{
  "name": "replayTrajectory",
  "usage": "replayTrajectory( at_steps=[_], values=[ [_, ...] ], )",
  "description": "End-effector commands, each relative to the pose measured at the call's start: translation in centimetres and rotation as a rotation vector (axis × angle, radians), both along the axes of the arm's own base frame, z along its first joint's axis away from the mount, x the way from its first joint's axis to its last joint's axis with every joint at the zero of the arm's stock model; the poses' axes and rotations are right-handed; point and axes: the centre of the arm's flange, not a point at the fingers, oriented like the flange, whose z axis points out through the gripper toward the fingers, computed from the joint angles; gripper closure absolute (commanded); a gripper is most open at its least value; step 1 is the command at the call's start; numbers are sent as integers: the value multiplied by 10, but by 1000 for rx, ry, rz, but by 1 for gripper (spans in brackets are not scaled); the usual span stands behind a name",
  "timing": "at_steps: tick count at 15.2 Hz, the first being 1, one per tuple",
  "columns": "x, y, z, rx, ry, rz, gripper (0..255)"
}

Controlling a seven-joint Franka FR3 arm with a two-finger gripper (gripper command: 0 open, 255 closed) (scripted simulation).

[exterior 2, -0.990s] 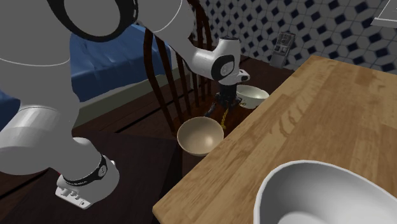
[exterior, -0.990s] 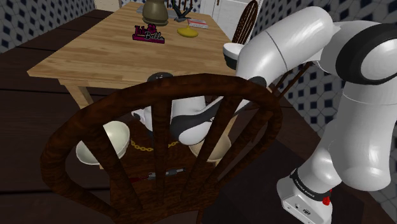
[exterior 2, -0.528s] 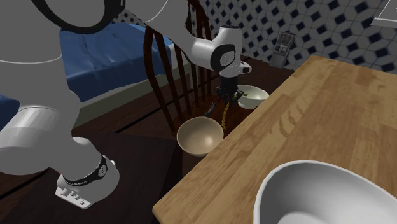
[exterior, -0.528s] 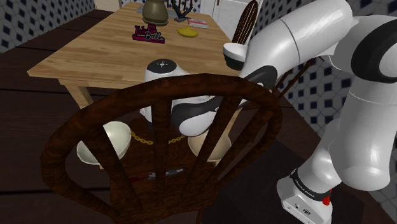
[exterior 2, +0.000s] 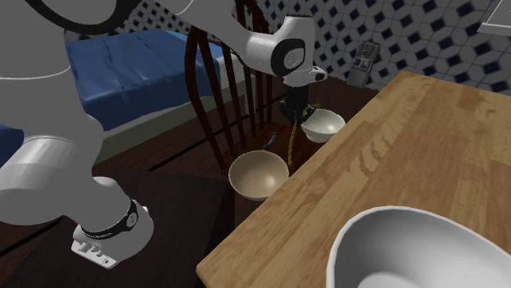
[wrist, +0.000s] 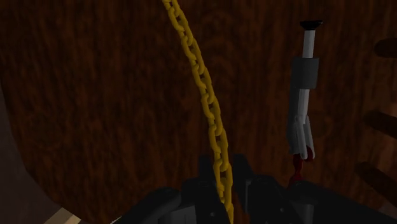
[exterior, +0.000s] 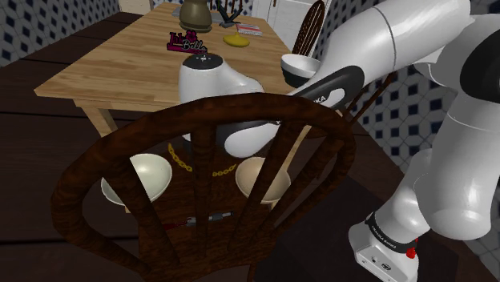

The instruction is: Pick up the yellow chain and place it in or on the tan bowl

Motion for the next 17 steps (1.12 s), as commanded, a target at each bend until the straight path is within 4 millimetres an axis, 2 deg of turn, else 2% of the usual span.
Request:
replayTrajectory(
  at_steps=[1,7,17],
  values=[
    [0,-1,10,0,1,0,255],
    [0,-1,39,0,1,0,255],
    [-89,-98,37,0,1,0,255]
  ],
)
